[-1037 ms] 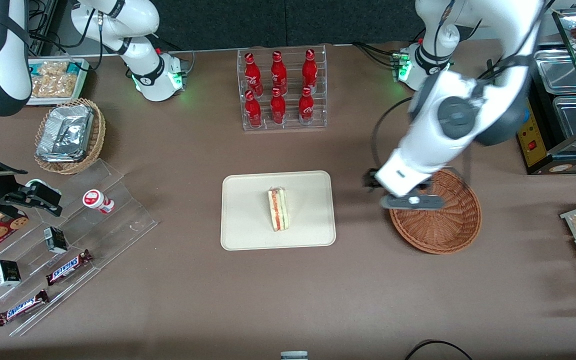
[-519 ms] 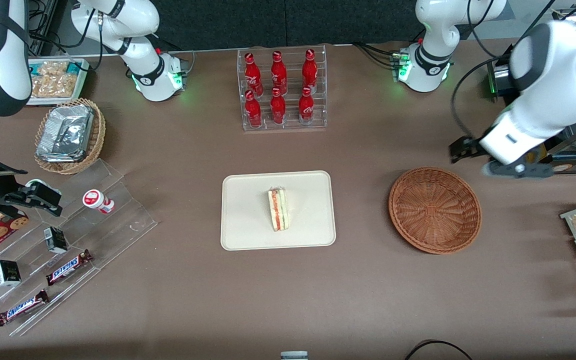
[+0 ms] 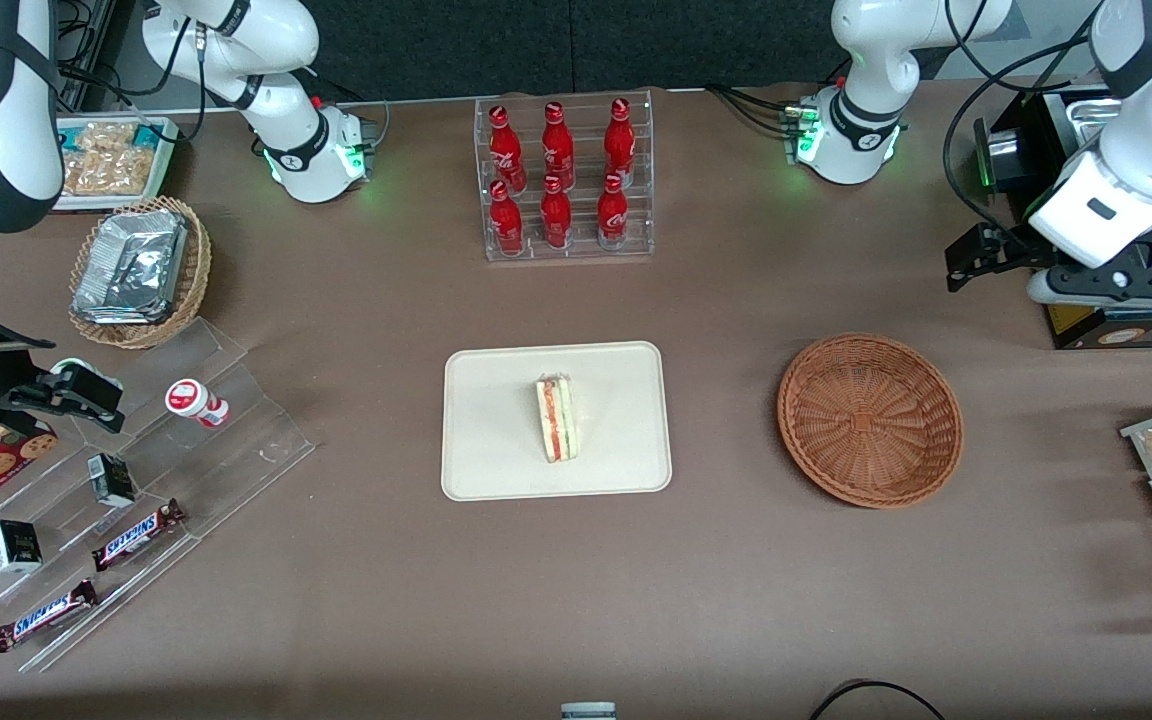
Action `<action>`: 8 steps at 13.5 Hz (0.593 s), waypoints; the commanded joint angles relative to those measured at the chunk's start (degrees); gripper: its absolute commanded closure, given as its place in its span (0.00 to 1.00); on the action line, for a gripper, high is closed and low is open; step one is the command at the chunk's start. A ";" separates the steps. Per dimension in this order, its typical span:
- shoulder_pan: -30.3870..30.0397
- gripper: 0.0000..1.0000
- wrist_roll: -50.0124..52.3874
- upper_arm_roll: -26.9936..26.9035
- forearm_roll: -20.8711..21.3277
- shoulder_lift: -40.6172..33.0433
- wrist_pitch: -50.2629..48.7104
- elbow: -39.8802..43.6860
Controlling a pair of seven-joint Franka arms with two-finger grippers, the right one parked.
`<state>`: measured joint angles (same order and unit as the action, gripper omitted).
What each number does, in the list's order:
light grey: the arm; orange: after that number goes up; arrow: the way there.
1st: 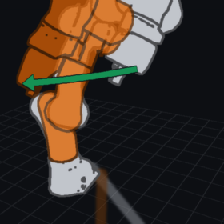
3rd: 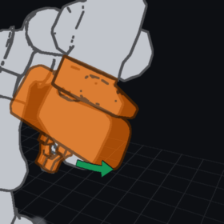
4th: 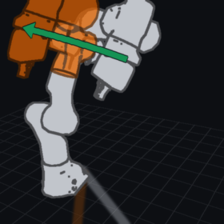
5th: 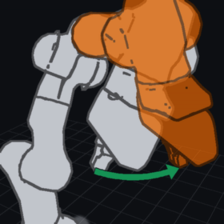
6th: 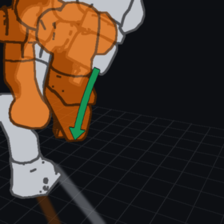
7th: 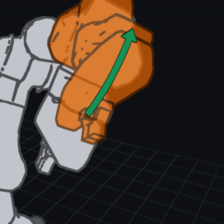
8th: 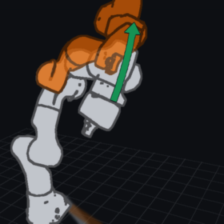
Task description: Place sandwich from basket to tray
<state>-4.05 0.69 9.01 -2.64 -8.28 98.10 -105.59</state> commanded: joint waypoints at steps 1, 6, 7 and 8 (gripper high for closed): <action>-0.34 0.01 0.80 0.31 0.18 0.10 -2.21 3.89; -0.34 0.01 0.98 0.31 1.06 2.12 -2.22 8.63; -0.34 0.01 1.06 0.31 1.14 3.08 -2.22 9.78; -0.34 0.01 1.06 0.31 1.41 3.70 -2.30 11.27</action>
<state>-4.06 0.80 8.92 -2.31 -7.25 97.49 -98.85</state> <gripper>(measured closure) 0.004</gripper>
